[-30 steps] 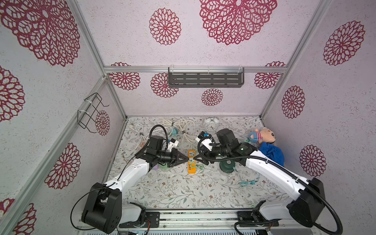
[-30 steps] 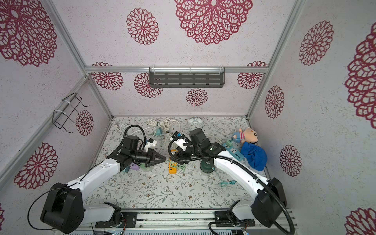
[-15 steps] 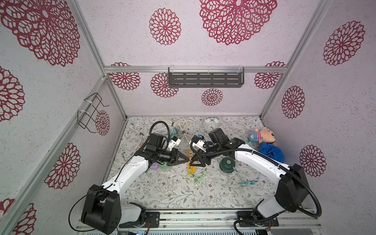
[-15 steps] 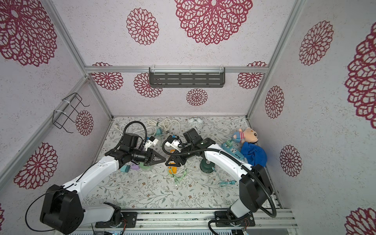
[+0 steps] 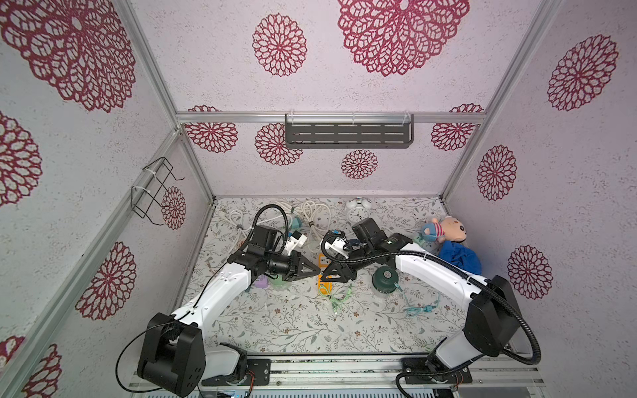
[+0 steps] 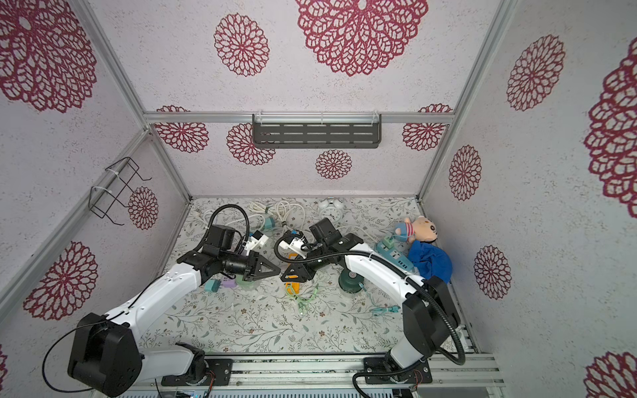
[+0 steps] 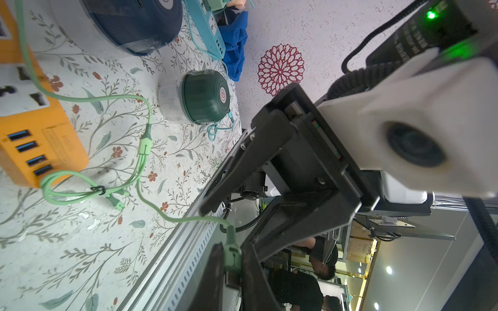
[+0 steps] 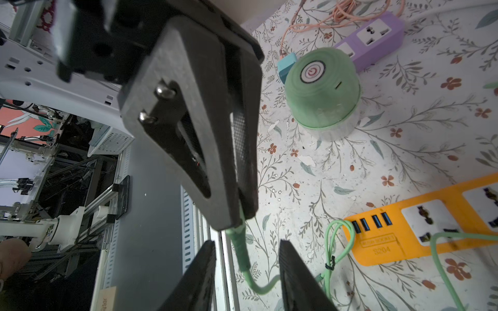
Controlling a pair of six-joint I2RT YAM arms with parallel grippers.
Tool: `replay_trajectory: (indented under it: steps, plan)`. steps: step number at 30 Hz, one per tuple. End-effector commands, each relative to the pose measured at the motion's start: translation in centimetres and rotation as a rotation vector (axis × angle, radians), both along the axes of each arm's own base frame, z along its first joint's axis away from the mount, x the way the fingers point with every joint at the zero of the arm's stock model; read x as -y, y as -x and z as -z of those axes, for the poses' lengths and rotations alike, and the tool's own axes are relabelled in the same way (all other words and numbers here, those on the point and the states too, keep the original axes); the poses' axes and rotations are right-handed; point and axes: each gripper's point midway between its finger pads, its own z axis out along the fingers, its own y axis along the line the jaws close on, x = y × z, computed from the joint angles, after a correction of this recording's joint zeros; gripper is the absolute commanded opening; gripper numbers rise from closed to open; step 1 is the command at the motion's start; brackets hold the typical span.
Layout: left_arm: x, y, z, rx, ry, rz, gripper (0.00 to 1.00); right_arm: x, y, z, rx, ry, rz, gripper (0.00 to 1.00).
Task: Charge the cordless meat grinders
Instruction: Pick up the charging cable from the center of the board.
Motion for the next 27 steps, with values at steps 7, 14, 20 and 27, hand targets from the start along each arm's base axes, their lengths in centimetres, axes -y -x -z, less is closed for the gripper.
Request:
replay_trajectory:
  steps: [7,14,20,27]
  plan:
    - [0.2,0.4,-1.2,0.036,0.024,0.030,0.00,0.0,-0.4,-0.8,0.011,-0.011,0.016,0.23]
    - [-0.5,-0.7,-1.0,0.022,-0.018,-0.041,0.54,0.0,-1.2,-1.1,0.048,0.001,0.068,0.00]
    - [-2.5,-3.2,-0.3,-0.155,0.010,-0.244,0.60,1.8,-5.2,-0.6,0.418,0.188,0.355,0.00]
    - [-2.2,-4.3,-0.1,-0.258,0.072,-0.325,0.58,1.9,-5.7,-1.8,0.597,0.204,0.441,0.00]
